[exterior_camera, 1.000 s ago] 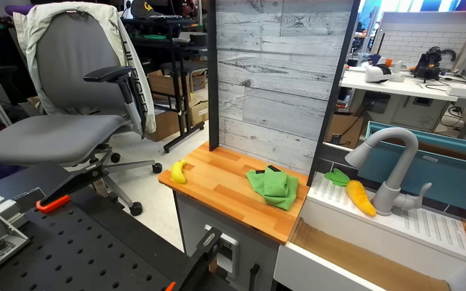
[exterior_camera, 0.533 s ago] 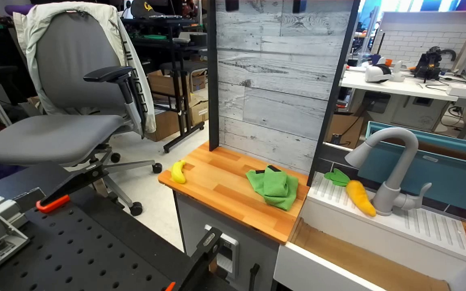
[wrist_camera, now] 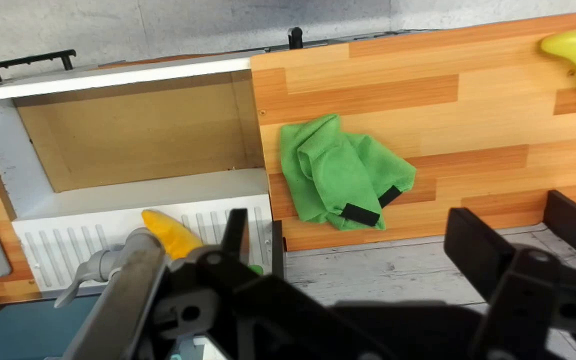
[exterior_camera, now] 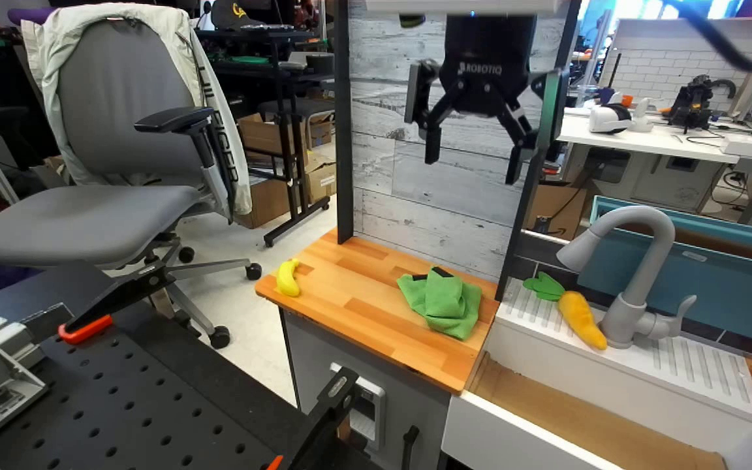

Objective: Move the green towel to the left

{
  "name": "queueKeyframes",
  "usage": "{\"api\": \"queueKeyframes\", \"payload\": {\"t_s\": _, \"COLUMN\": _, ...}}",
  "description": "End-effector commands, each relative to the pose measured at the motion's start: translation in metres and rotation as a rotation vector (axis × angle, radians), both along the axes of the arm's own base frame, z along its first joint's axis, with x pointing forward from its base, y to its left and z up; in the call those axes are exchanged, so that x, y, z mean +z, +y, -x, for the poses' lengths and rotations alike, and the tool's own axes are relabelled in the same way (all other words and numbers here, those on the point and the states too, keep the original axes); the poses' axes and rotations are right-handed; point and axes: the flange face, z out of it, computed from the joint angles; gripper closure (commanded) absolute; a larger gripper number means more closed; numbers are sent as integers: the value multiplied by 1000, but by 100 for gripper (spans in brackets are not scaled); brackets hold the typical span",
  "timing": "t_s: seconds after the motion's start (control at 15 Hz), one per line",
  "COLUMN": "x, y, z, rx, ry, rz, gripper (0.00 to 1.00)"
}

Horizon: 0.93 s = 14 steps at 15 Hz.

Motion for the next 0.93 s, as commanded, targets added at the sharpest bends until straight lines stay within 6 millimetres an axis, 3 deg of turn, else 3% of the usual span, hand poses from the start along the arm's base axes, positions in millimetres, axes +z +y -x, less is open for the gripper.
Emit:
{"api": "queueKeyframes", "payload": {"t_s": 0.0, "x": -46, "y": -7, "z": -35, "rx": 2, "ry": 1, "rz": -31, "gripper": 0}}
{"api": "queueKeyframes", "payload": {"t_s": 0.53, "x": -132, "y": -17, "z": -68, "rx": -20, "ry": 45, "rz": -76, "gripper": 0}}
{"api": "queueKeyframes", "payload": {"t_s": 0.87, "x": -179, "y": -13, "z": -76, "rx": -22, "ry": 79, "rz": -66, "gripper": 0}}
